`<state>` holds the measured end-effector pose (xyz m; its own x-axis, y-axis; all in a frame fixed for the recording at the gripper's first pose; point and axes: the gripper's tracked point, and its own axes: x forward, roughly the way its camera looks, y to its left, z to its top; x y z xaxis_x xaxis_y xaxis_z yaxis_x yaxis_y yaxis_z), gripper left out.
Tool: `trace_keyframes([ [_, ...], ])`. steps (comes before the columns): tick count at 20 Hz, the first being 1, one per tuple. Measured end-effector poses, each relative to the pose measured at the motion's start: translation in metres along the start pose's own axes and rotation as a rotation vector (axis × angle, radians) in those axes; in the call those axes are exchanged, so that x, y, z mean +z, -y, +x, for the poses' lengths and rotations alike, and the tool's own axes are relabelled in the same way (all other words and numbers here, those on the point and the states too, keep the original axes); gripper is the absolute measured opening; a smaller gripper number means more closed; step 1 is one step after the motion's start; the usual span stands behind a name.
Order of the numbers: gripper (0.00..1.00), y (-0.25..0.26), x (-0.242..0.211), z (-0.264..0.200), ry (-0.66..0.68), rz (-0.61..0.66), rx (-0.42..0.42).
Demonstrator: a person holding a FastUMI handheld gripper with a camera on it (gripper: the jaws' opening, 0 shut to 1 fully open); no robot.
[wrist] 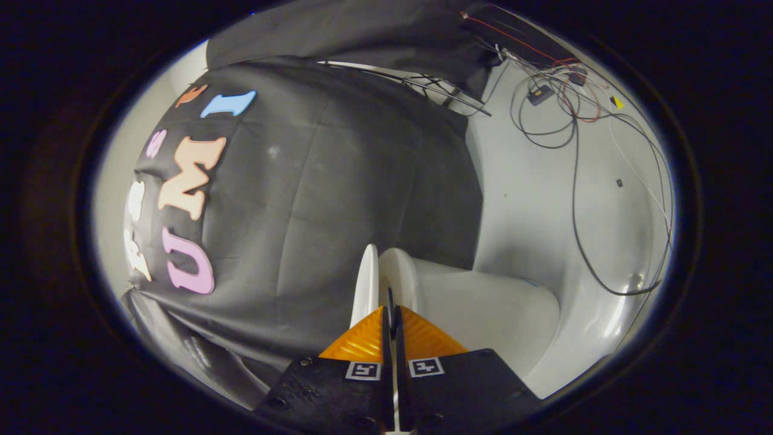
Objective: Open the toilet lid.
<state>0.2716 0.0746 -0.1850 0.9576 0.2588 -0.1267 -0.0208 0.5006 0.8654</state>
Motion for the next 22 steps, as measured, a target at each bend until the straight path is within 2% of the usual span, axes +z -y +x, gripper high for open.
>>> trace_keyframes([
  [4,0.03,-0.046,0.000,-0.009,0.006,-0.134,0.001],
  [7,0.03,-0.092,-0.005,-0.015,0.008,-0.233,0.048],
  [11,0.03,-0.137,-0.020,-0.022,-0.005,-0.370,0.050],
  [16,0.04,-0.195,-0.043,-0.029,-0.037,-0.593,0.021],
  [22,0.05,-0.243,-0.071,-0.033,-0.072,-0.781,-0.020],
])
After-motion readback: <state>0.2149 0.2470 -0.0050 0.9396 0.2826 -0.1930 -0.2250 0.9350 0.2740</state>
